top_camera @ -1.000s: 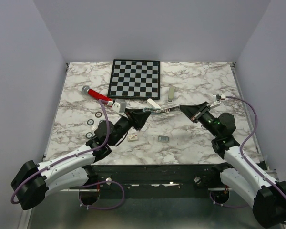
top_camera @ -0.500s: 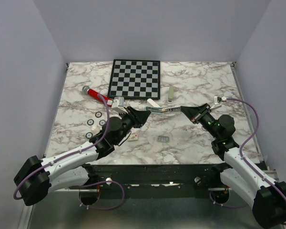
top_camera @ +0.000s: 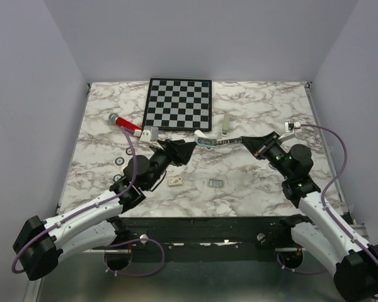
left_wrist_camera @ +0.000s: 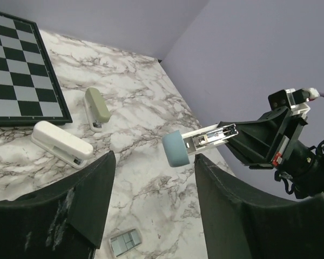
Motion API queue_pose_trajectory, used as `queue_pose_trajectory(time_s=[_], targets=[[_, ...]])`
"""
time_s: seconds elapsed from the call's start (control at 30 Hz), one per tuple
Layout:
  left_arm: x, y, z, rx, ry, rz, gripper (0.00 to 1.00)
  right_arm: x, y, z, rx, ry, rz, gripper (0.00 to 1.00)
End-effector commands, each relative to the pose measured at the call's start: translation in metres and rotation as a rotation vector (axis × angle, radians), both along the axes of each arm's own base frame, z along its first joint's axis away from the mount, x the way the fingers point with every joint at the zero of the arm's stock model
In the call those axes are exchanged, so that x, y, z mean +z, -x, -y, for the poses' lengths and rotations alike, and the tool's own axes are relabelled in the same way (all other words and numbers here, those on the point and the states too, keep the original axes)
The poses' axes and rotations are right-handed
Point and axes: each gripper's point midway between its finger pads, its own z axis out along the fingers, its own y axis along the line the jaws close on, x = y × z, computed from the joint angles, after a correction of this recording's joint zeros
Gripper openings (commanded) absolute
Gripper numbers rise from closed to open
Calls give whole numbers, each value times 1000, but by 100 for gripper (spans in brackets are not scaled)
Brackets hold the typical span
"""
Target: Load the staples into the stapler
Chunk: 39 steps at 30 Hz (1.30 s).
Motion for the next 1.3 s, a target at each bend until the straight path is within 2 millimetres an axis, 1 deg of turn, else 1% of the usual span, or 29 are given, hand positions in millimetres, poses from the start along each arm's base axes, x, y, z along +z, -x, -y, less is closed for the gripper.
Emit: queue_pose_trajectory(time_s=[0.0, 0.13, 0.17, 0.2, 0.23, 0.27, 0.3, 0.33, 0.37, 0.4, 0.43, 0.47, 0.53, 0.57, 0.6, 0.63, 0.67, 0.7, 0.77, 0.8, 0.83, 0.87, 0.9, 0.97, 1.0, 1.07, 1.1, 1.2, 1.27], targets=[[8, 11, -7, -37, -43, 85, 71, 12, -12, 17, -107, 21, -4, 1], [15, 18, -9, -66, -93, 152, 81, 7, -15, 14, -99, 33, -27, 1], [17, 18, -10, -65, -132, 180, 84, 6, -15, 14, -94, 35, -29, 1], [21, 19, -10, -71, -149, 199, 85, 5, -14, 13, -90, 34, -33, 1], [19, 21, -8, -91, -182, 208, 86, 1, -14, 13, -88, 37, -40, 1], [31, 21, -7, -97, -200, 245, 87, -1, -14, 12, -82, 39, -46, 1], [30, 19, -4, -105, -256, 274, 88, -2, -13, 10, -70, 40, -48, 1], [34, 19, -1, -125, -295, 302, 88, -4, -12, 9, -62, 43, -53, 1], [42, 22, 5, -166, -335, 328, 89, -5, -11, 7, -51, 43, -54, 1], [38, 19, 10, -189, -410, 356, 90, -5, -10, 5, -37, 42, -57, 1], [39, 19, 15, -216, -443, 372, 91, -7, -9, 5, -31, 43, -61, 1], [45, 21, 19, -250, -470, 390, 92, -8, -7, 4, -26, 45, -63, 1], [38, 18, 29, -299, -558, 428, 92, -11, -4, 2, -9, 51, -76, 1], [44, 18, 32, -331, -601, 447, 92, -10, -4, 2, -3, 53, -77, 1], [35, 17, 42, -387, -638, 440, 92, -12, -1, -1, 15, 53, -81, 1], [34, 16, 45, -419, -693, 474, 92, -12, 0, -1, 20, 52, -80, 1], [38, 16, 48, -447, -725, 472, 93, -12, 2, -2, 27, 50, -83, 1], [29, 15, 55, -494, -758, 463, 93, -14, 3, -3, 34, 51, -87, 1], [30, 14, 60, -546, -825, 502, 93, -14, 6, -4, 44, 46, -94, 1], [20, 11, 65, -575, -857, 502, 93, -15, 8, -5, 50, 46, -95, 1], [17, 10, 68, -604, -874, 511, 93, -15, 9, -5, 52, 44, -97, 1], [20, 11, 70, -625, -893, 510, 93, -15, 10, -5, 53, 42, -98, 1], [11, 6, 75, -650, -926, 504, 93, -17, 11, -5, 56, 43, -106, 1], [8, 5, 79, -690, -957, 498, 93, -16, 13, -5, 61, 43, -102, 1], [0, 3, 83, -715, -974, 489, 93, -17, 14, -6, 65, 40, -108, 1], [-4, 2, 87, -744, -987, 488, 92, -19, 16, -6, 68, 38, -113, 1], [-10, 0, 89, -756, -997, 479, 91, -19, 16, -6, 67, 36, -114, 1], [-20, -1, 92, -785, -1020, 486, 87, -19, 18, -7, 76, 30, -116, 1], [-20, -4, 95, -787, -1029, 504, 85, -20, 19, -10, 86, 28, -118, 1]])
